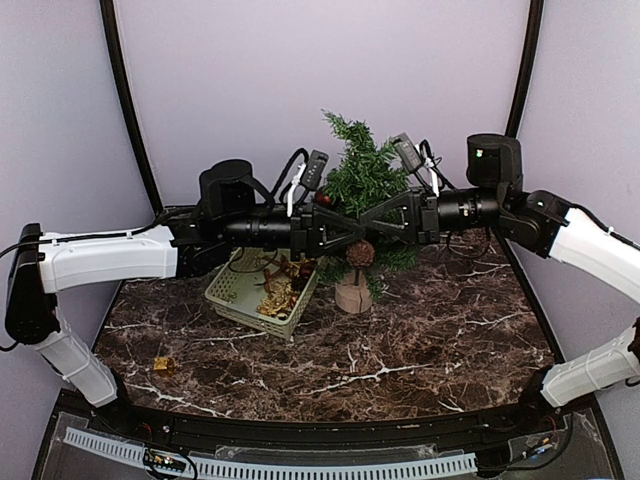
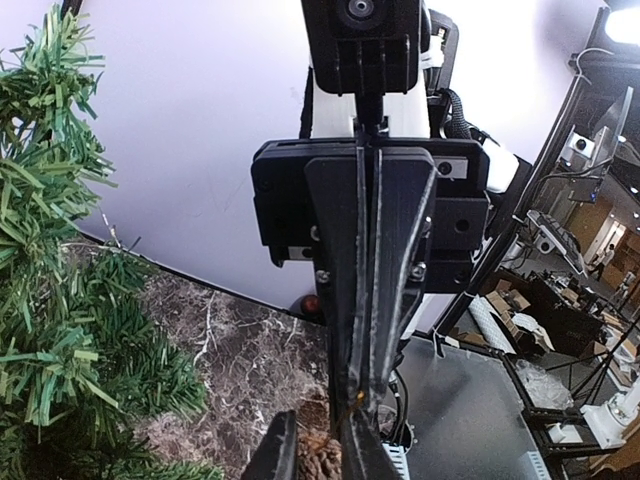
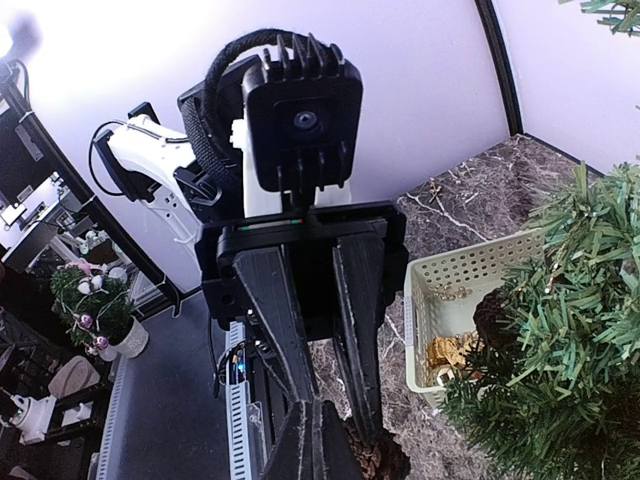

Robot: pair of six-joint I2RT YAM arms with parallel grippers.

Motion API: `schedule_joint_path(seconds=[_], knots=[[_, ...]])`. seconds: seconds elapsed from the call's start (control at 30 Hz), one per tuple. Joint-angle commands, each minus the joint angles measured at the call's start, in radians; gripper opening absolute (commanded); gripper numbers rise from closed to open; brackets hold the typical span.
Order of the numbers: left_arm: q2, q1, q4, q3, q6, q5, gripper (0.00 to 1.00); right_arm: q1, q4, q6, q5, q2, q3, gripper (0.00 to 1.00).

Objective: Decorate the small christmas tree
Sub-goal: Hang the ornament pinecone on the branch.

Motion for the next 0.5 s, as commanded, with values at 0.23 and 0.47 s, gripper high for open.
schedule_joint_path(seconds=[0.23, 0.47], knots=[[-0.018, 0.005, 0.025, 0.02, 0.013, -0.004, 0.0, -0.002, 0.022, -0.021, 0.067, -0.036, -0.013, 0.0], [-0.048, 0.009, -0.024, -0.009, 0.014, -0.116, 0.0, -0.002, -0.061, -0.059, 0.208, -0.043, 0.005, 0.0]])
